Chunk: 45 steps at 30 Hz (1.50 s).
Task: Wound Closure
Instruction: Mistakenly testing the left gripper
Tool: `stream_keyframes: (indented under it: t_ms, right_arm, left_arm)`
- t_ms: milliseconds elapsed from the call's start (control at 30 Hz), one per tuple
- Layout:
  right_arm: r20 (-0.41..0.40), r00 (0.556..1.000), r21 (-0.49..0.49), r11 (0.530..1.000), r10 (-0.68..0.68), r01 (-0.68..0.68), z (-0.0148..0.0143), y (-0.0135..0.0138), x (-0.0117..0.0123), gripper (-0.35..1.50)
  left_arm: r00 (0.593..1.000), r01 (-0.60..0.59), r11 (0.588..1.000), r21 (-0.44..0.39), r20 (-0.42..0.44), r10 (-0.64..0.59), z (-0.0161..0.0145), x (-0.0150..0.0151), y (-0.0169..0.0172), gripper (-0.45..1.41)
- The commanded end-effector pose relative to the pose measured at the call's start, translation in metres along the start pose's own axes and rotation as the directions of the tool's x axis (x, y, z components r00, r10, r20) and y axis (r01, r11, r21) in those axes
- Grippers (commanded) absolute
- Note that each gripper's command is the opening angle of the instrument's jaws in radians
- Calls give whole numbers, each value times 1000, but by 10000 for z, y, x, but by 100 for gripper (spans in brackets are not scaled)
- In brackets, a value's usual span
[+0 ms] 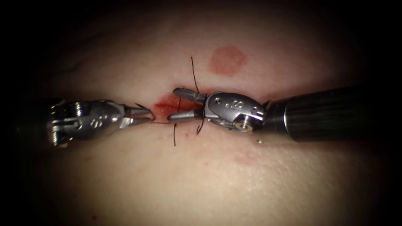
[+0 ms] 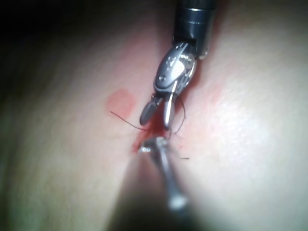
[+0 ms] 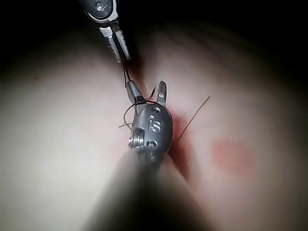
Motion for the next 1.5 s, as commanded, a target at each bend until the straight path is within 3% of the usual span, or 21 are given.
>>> stream_keyframes:
  t_ms: [33, 67, 100, 200, 400, 500, 633, 933, 967, 1000, 1067, 1133, 1367, 1400, 1500]
  right_arm:
    - [-1, 1000, 3, 1000, 1, -1, 6, -3, -5, 72]
    - [0, 1000, 3, 1000, 1, -1, 5, -3, -6, 72]
    - [-1, 1000, 4, 1000, 1, -1, 5, -3, -6, 74]
    - [-3, 1000, 3, 1000, 0, 0, 4, -3, -6, 74]
    - [-3, 1000, 3, 1000, 0, 0, 5, -4, -6, 74]
    - [2, 1000, 5, 1000, -1, 1, 5, -4, -7, 74]
    - [2, 1000, 5, 1000, -2, 2, 5, -5, -8, 74]
    - [5, 1000, 2, 1000, -4, 4, 6, -7, -9, 76]
    - [4, 1000, 5, 1000, -4, 4, 6, -7, -9, 76]
    - [4, 1000, 4, 1000, -5, 5, 6, -9, -10, 76]
    - [7, 1000, 5, 1000, -5, 5, 6, -9, -10, 76]
    - [6, 1000, 8, 1000, -5, 5, 6, -9, -9, 76]
    - [5, 1000, 10, 1000, -5, 5, 6, -11, -9, 76]
    - [5, 1000, 10, 1000, -5, 5, 6, -11, -9, 76]
    - [5, 1000, 10, 1000, -5, 5, 6, -11, -9, 76]
  left_arm:
    - [1000, 0, 1000, 0, -1, 0, 10, -1, 2, -35]
    - [1000, -4, 1000, 3, 8, 4, 14, -3, 5, -1]
    - [1000, -11, 1000, 7, 16, 11, 16, -3, 6, 16]
    - [999, 23, 1000, 13, 28, -23, 20, -2, 9, 25]
    - [992, 53, 997, -57, 120, -46, 21, 5, 24, 46]
    - [986, 54, 996, -73, 159, -42, 20, 14, 29, 46]
    - [976, 29, 998, -56, 215, -17, 22, 32, 34, 9]
    - [942, -63, 998, -19, 328, 66, 32, 43, 34, -9]
    - [941, -65, 998, -16, 332, 67, 32, 41, 33, -6]
    - [938, -69, 998, -10, 339, 68, 32, 38, 31, 10]
    - [937, -71, 997, -7, 342, 69, 32, 36, 31, 10]
    - [930, -80, 997, -4, 360, 76, 31, 29, 28, 26]
    - [927, -82, 997, -3, 366, 78, 38, 22, 22, 27]
    - [927, -83, 997, -5, 368, 79, 39, 22, 21, 24]
    - [925, -91, 996, -11, 371, 88, 44, 19, 18, -35]
